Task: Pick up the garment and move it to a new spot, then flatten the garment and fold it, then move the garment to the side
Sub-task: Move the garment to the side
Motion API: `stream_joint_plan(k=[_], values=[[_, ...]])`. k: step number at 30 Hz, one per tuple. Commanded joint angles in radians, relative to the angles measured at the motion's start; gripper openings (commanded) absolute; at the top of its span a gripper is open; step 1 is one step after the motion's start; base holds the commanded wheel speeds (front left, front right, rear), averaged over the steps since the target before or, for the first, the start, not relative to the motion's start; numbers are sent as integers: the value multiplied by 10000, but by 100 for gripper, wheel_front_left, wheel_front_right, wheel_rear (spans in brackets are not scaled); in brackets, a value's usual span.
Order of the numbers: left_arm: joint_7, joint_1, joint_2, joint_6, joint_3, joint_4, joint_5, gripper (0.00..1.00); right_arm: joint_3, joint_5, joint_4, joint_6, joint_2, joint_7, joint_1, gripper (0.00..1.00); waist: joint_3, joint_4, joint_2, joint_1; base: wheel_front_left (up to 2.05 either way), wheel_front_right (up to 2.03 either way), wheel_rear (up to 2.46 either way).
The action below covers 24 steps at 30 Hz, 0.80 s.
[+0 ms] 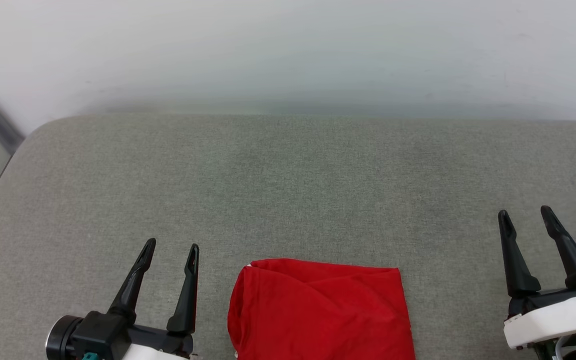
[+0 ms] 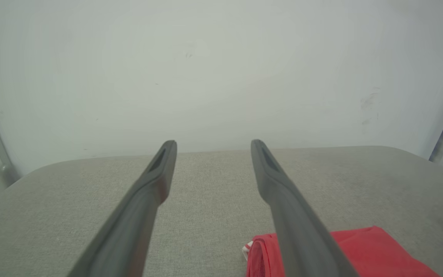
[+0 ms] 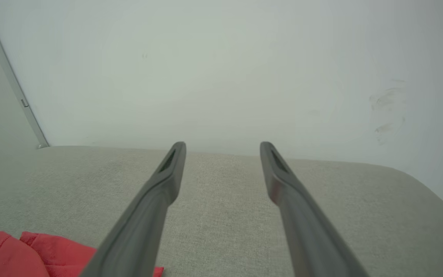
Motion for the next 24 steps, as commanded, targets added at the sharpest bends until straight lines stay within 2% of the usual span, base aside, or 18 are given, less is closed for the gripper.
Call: stream_joint_plan(k=[1, 4, 7, 14, 19, 22, 24], values=[[-22, -39, 19, -14, -12, -29, -13, 100, -11, 202, -51, -4, 132, 52, 61, 100, 33, 25, 0, 1, 0, 0, 0], [-22, -104, 14, -14, -66, -32, 36, 100, 48, 276, -145, -4, -25, 383, 94, 100, 150, 83, 0, 1, 0, 0, 0], [-22, -174, 13, -14, -101, -8, 53, 100, 455, 384, -268, -4, -404, 1566, 235, 100, 280, 146, 0, 1, 0, 0, 0], [-22, -441, 3, -14, -136, 39, 62, 100, 1079, 1428, -1258, -4, -1076, 5979, 138, 100, 734, 333, 0, 1, 0, 0, 0], [-22, -682, -61, -14, -281, 84, 29, 100, 1192, 1985, -1815, -4, -891, 8999, 19, 100, 1156, 624, 0, 1, 0, 0, 0], [-22, -884, -118, -14, -396, 100, 8, 100, 1226, 1779, -1855, -4, -770, 10066, -136, 100, 1445, 881, 0, 1, 0, 0, 0], [-22, -915, -132, -14, -437, 115, 4, 100, 1260, 1732, -1802, -4, -694, 10303, -171, 100, 1525, 970, 0, 1, 0, 0, 0]])
